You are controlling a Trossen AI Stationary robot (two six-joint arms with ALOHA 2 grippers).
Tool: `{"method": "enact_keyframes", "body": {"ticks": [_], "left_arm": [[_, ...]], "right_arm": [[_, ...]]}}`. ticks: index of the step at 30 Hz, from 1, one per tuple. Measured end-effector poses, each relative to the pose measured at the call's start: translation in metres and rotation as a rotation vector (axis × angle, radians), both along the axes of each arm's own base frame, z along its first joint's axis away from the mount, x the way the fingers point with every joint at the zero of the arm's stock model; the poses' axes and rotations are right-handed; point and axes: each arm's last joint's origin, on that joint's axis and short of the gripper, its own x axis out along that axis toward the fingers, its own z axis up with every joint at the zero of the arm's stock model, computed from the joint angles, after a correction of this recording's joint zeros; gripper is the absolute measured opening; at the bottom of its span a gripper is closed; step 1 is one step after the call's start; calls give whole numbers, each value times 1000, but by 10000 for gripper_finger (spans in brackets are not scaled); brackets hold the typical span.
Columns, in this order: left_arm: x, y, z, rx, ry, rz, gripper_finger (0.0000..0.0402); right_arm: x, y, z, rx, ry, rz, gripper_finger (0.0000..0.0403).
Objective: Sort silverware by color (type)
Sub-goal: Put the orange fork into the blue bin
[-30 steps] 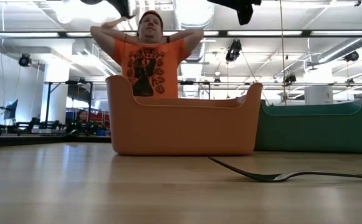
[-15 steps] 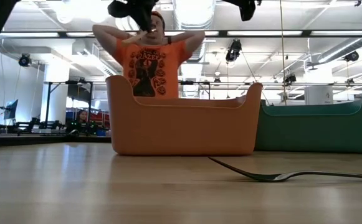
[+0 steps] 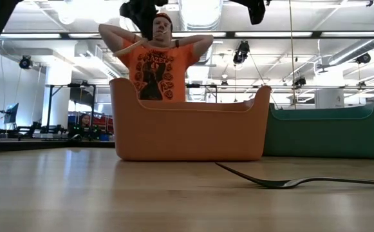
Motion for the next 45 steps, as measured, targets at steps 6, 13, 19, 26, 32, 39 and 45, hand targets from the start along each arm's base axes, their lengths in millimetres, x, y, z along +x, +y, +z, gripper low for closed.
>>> {"method": "enact_keyframes", "body": {"ticks": [6, 13, 19, 26, 32, 39, 45], "left_arm": [[5, 2, 3, 96, 82, -219, 2], [29, 7, 10, 153, -139, -399, 2], [43, 13, -1, 207, -164, -441, 2], [55, 18, -41, 166, -84, -461, 7], [56, 20, -66, 119, -17, -463, 7], [62, 24, -79, 157, -13, -488, 7], [68, 27, -92, 188, -38, -497, 7]], "right_arm": [[0, -5, 7, 56, -28, -30, 64], [0, -7, 17, 51, -55, -54, 64], [0, -7, 20, 72, -66, -55, 63], [-1, -7, 36, 107, -185, -50, 63], [-4, -7, 47, 106, -229, -47, 63], [-3, -6, 45, 107, -209, -48, 63], [-3, -7, 47, 106, -227, -47, 63]]}}
